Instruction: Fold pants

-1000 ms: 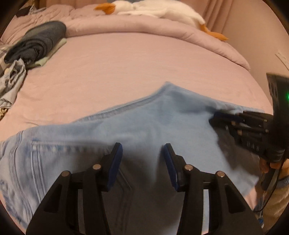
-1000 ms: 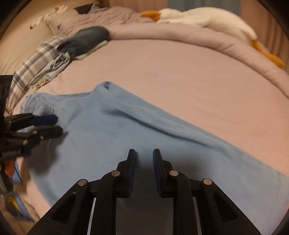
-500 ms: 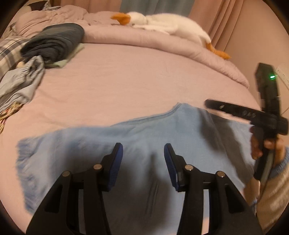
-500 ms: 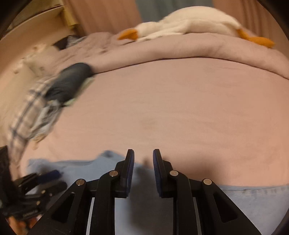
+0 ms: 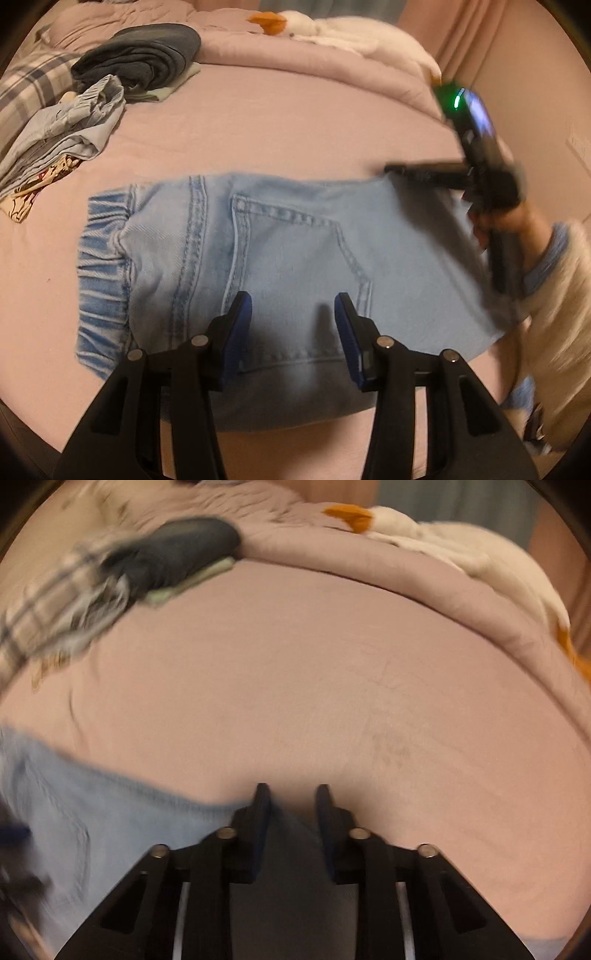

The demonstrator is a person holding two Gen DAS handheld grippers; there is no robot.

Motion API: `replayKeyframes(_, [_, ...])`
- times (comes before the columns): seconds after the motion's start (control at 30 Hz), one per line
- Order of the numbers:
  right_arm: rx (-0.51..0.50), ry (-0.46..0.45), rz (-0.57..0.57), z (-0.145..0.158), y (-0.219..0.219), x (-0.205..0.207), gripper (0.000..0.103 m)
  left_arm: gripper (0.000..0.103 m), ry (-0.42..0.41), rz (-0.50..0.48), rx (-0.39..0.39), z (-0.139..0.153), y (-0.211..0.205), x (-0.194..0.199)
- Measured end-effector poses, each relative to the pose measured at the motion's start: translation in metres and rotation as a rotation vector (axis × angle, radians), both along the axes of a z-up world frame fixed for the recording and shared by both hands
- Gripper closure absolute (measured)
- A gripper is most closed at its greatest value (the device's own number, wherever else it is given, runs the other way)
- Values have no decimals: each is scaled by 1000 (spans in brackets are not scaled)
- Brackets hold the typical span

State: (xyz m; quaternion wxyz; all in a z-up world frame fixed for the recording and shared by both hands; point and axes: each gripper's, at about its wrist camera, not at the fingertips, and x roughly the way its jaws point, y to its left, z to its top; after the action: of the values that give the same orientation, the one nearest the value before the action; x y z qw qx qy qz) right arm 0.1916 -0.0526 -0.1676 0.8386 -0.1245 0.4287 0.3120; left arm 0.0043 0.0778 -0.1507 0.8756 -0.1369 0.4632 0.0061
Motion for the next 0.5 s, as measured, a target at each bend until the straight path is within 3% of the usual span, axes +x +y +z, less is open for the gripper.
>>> replayKeyframes(0.03, [-35, 3, -40, -5, 1, 5, 102, 58, -28, 4, -11, 8, 3, -4])
replayKeyframes(0.07, [-49, -2, -66, -7, -1, 8, 102, 57, -66, 11, -18, 19, 7, -8])
replayKeyframes(0.13, [-8, -1, -93, -1, -7, 5, 102, 55, -142, 33, -50, 38, 24, -21])
replayKeyframes(0.17, [31, -26, -102, 7, -13, -1, 102, 49, -165, 55, -65, 45, 33, -25])
replayKeyframes(0.3, [104, -90, -74, 30, -25, -16, 100, 44, -171, 164, -46, 51, 63, -37])
replayKeyframes(0.33, [117, -72, -72, 31, -27, -15, 94, 44, -158, 179, -48, 48, 67, -37])
replayKeyframes(0.43, [159, 43, -43, 21, -26, -5, 57, 45, -129, 210, -85, 36, 82, -33])
replayKeyframes(0.5, [160, 84, -43, 15, -24, -2, 55, 46, -106, 239, -109, 27, 88, -31])
